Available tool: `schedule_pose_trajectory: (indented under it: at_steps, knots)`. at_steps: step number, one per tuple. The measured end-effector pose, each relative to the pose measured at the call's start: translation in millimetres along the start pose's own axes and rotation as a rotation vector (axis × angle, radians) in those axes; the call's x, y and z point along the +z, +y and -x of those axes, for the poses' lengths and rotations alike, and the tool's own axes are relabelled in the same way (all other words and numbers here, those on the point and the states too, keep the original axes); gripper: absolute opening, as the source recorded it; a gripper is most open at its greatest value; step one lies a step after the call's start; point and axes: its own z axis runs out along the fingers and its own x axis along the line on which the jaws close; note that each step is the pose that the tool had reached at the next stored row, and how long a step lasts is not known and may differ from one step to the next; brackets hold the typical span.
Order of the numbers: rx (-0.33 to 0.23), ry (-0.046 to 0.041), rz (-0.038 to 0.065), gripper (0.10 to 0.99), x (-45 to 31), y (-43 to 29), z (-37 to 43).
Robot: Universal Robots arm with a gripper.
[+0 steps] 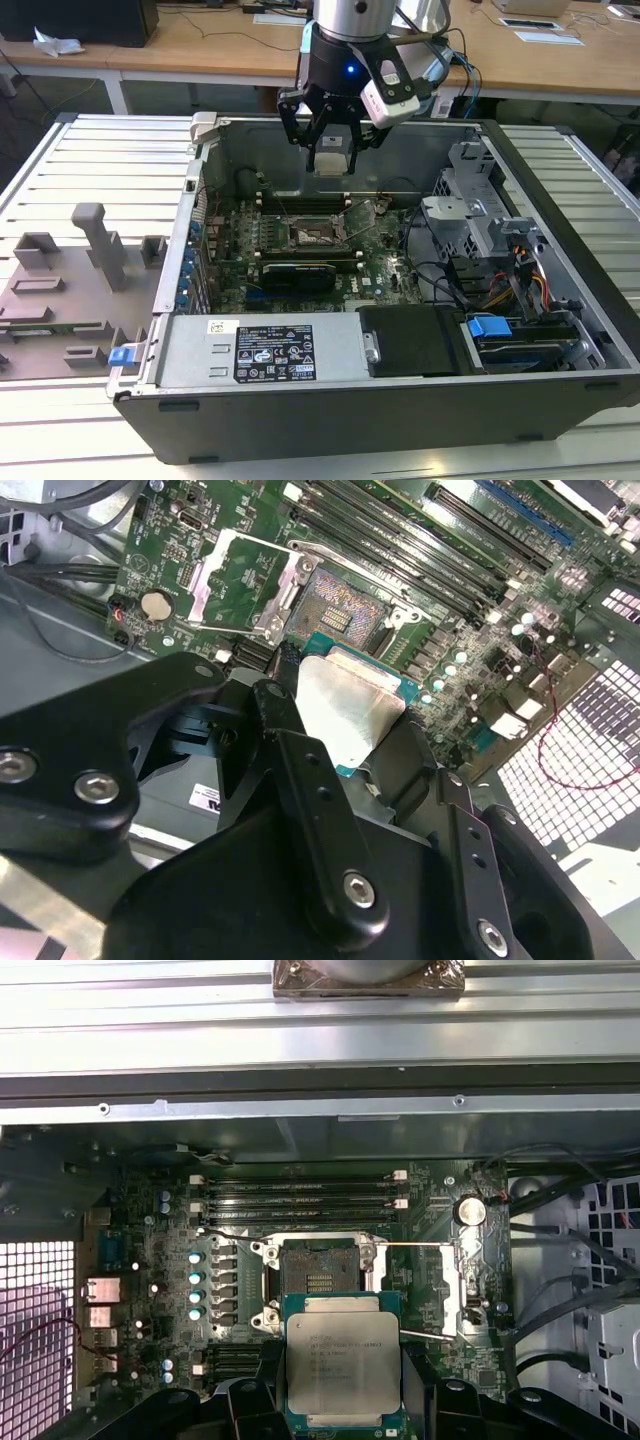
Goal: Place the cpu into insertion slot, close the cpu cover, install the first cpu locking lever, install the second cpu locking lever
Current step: 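Place the cpu into insertion slot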
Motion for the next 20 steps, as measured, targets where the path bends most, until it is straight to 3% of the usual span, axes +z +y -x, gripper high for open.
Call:
schedule_pose_trajectory:
  at_steps: [20]
  knots:
    - [0.0, 0.0001, 0.0, 0.545, 5.7, -0.4, 0.1]
